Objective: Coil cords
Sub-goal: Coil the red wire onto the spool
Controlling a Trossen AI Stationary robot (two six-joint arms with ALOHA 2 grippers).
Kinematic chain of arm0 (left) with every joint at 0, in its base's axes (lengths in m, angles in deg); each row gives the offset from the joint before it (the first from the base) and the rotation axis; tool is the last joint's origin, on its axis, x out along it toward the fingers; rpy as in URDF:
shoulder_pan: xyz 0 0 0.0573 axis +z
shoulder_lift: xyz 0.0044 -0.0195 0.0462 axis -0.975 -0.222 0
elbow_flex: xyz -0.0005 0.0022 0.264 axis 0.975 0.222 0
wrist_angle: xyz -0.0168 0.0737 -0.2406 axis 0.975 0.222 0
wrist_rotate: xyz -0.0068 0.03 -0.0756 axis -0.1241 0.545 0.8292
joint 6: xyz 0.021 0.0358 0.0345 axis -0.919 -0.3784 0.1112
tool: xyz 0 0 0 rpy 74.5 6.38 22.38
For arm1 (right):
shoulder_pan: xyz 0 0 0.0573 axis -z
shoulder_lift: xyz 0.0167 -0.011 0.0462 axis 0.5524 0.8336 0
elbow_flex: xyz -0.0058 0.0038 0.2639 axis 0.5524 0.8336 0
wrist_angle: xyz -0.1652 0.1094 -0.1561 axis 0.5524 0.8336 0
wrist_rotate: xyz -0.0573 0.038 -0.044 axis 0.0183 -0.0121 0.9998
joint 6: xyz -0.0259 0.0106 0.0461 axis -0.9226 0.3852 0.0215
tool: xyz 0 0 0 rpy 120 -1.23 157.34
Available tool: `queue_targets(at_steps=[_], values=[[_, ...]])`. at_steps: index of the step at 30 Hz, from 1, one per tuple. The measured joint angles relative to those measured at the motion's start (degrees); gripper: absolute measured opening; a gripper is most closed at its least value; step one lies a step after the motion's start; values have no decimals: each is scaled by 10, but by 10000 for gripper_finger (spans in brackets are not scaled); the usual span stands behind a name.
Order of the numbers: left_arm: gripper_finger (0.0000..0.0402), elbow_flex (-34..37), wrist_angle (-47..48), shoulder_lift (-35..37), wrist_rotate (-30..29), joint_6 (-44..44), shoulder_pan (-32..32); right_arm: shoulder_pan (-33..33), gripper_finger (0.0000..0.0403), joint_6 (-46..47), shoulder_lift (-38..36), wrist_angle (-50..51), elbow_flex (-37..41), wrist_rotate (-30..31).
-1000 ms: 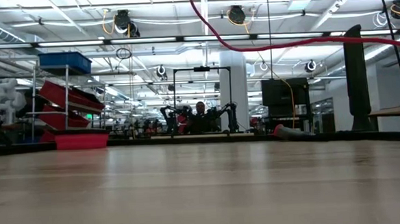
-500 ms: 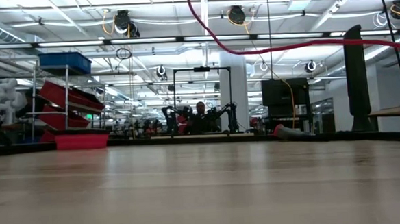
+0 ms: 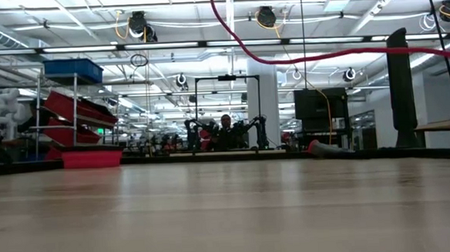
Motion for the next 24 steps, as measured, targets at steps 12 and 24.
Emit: queue_targets(at_steps=[12,24], values=[[191,0,0,0,56,30,9,0,0,-2,0,0,0,0],[110,0,-15,-8,71,31,19,0,0,-2,0,1,0,-1]])
